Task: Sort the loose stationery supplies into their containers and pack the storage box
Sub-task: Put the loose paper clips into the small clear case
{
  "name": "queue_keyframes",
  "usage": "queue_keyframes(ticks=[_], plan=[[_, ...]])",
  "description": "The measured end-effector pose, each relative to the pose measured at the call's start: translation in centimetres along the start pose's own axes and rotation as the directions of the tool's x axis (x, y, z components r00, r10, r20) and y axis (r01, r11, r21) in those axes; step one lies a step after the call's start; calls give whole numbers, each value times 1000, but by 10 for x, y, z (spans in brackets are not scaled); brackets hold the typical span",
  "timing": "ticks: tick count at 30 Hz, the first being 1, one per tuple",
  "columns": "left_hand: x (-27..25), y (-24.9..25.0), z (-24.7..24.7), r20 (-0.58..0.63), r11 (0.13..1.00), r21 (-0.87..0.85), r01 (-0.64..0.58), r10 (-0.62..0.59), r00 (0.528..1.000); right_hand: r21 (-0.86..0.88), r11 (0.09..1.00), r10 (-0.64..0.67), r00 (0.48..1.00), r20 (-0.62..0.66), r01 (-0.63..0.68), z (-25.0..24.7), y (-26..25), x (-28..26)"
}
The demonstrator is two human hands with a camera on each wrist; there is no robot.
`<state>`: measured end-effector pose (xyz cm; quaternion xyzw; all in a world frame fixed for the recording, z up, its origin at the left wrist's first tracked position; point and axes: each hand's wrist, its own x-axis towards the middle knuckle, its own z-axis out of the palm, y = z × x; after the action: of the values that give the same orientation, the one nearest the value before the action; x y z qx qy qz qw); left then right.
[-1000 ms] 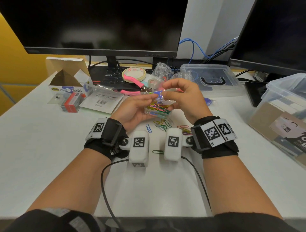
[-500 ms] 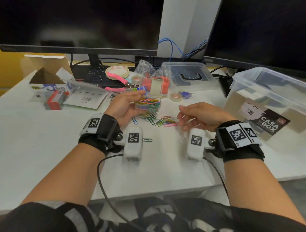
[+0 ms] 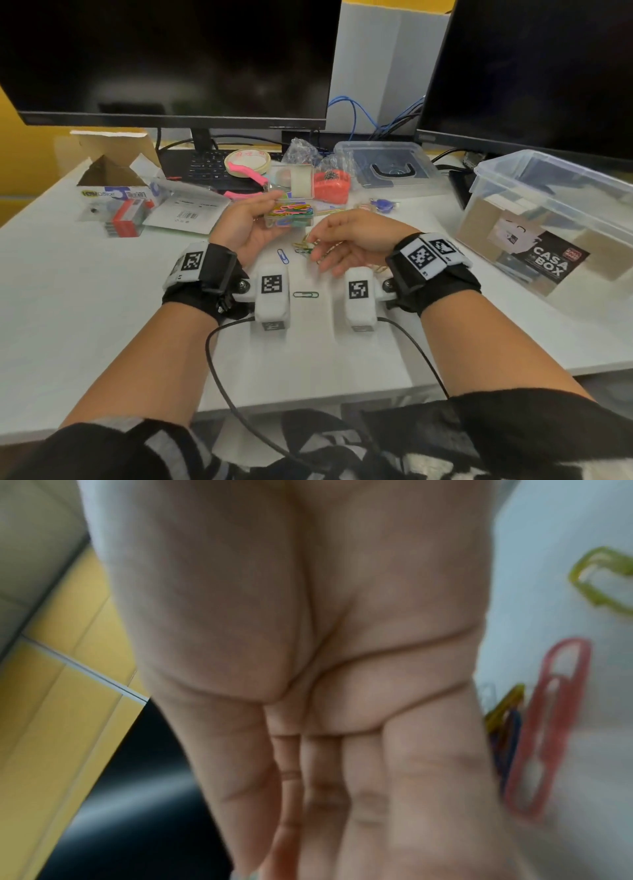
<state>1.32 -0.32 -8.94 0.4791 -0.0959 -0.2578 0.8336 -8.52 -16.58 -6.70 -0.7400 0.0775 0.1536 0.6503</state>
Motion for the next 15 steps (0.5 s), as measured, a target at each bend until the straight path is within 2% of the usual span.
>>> queue_keyframes(ticks=[2, 3, 5, 7, 9, 11, 12, 15], plan=[[3, 3, -5, -28, 1000, -23, -12, 12, 1000, -32, 999, 35, 981, 191, -30, 8, -1, -2], [4, 4, -7, -35, 999, -31, -19, 18, 999, -65, 996, 78, 953, 293, -62, 14, 1, -2], [5, 7, -11, -44, 999, -42, -29, 27, 999, -106, 988, 145, 905, 399, -112, 21, 7, 1], [5, 10, -14, -65, 998, -52, -42, 38, 997, -77, 991, 127, 932, 338, -107, 22, 10, 7], [6, 12, -18, -85, 997, -66, -49, 44, 995, -4, 998, 64, 983, 170, -64, 15, 10, 13], [8, 13, -23, -94, 996, -84, -43, 35, 995, 51, 998, 26, 997, 74, -30, 11, 7, 16], [8, 14, -24, -97, 995, -92, -42, 32, 995, 60, 998, 17, 996, 90, -23, 13, 5, 17], [10, 15, -26, -99, 993, -109, -39, 28, 995, 10, 999, 36, 965, 259, -40, 28, 1, 17]])
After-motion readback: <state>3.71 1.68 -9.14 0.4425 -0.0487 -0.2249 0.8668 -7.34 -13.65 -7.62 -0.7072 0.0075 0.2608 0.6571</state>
